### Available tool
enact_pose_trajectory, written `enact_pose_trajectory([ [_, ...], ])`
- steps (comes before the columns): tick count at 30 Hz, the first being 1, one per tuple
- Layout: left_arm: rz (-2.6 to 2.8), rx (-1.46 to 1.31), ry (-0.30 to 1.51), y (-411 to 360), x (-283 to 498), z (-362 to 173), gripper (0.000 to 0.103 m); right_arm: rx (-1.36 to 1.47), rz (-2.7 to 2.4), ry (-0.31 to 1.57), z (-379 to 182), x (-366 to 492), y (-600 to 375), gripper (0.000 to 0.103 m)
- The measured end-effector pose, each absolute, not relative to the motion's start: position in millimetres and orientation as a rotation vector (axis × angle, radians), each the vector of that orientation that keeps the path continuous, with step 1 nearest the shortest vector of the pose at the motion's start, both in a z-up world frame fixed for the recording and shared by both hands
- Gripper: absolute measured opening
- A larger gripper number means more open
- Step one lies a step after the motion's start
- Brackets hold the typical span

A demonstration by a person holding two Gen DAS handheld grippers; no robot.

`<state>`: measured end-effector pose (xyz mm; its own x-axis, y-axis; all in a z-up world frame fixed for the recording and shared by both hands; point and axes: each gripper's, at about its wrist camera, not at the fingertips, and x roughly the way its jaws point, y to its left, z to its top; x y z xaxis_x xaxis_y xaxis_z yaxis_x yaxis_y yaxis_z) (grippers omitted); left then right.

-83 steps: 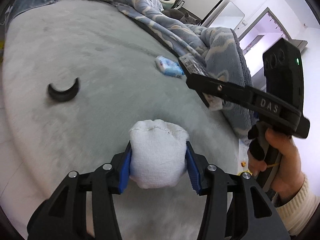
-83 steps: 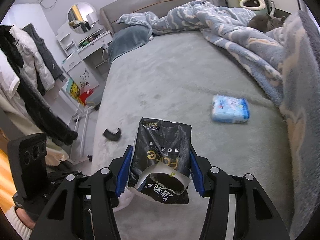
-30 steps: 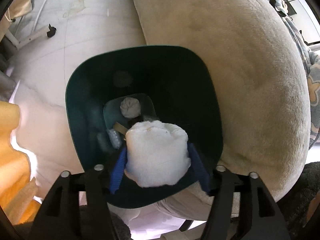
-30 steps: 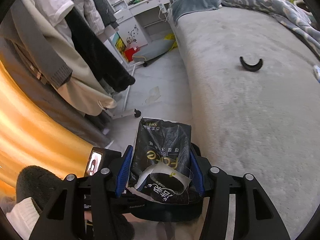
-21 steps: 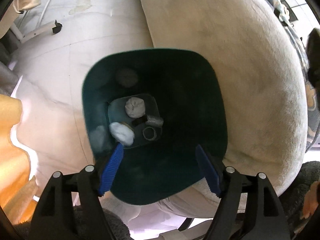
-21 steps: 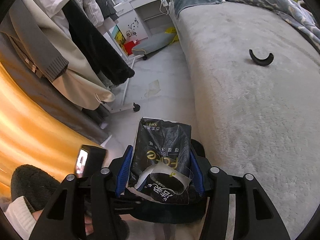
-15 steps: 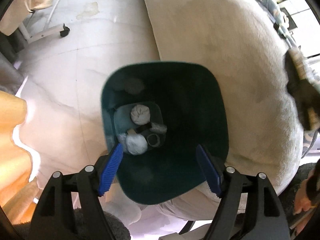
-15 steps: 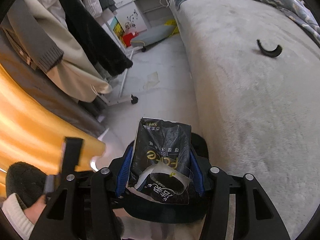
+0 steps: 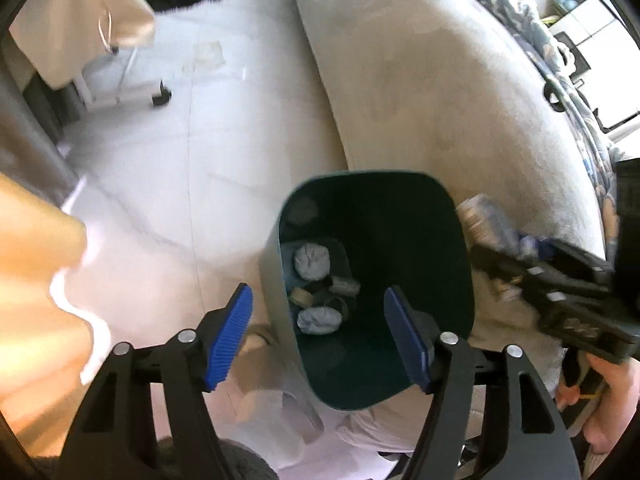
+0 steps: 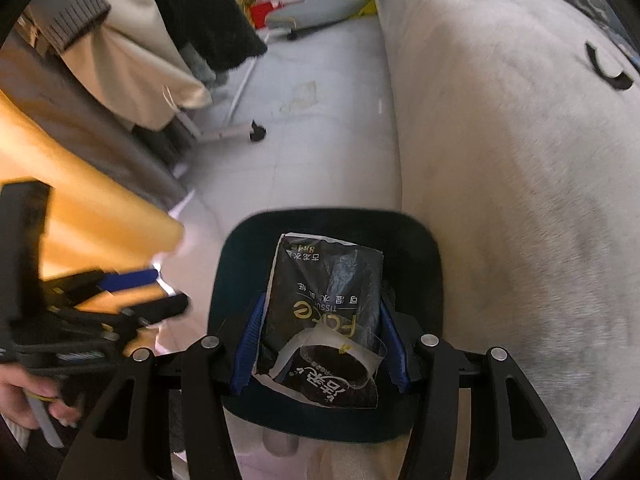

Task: Collect trash
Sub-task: 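Open the right gripper to drop the black snack bag into the bin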

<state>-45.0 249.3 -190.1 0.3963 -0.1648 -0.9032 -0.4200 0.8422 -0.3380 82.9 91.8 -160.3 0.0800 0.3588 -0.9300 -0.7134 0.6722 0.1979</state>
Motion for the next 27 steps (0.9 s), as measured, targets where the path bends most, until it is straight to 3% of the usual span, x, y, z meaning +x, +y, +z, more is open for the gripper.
enact_pose_trajectory([
  [12,0.127,-0.486,0.915,241.5,-48.5,-125.4,0.052,-0.477,0.811,1.341,-205.8,69.5,98.6,0.055],
  [14,0.119,-0.466,0.872,237.0,-47.1,-114.7,0.051,-0.49,0.81,1.337,-206.4,67.6,99.3,0.059],
  [16,0.113,-0.446,0.838,233.8,-47.8,-105.0,0.051,-0.517,0.816,1.328,-204.8,64.6,99.6,0.071],
  [27,0.075,-0.412,0.675,202.0,-53.9,-57.5,0.051,-0.534,0.874,1.204,-163.0,49.6,74.6,0.08],
])
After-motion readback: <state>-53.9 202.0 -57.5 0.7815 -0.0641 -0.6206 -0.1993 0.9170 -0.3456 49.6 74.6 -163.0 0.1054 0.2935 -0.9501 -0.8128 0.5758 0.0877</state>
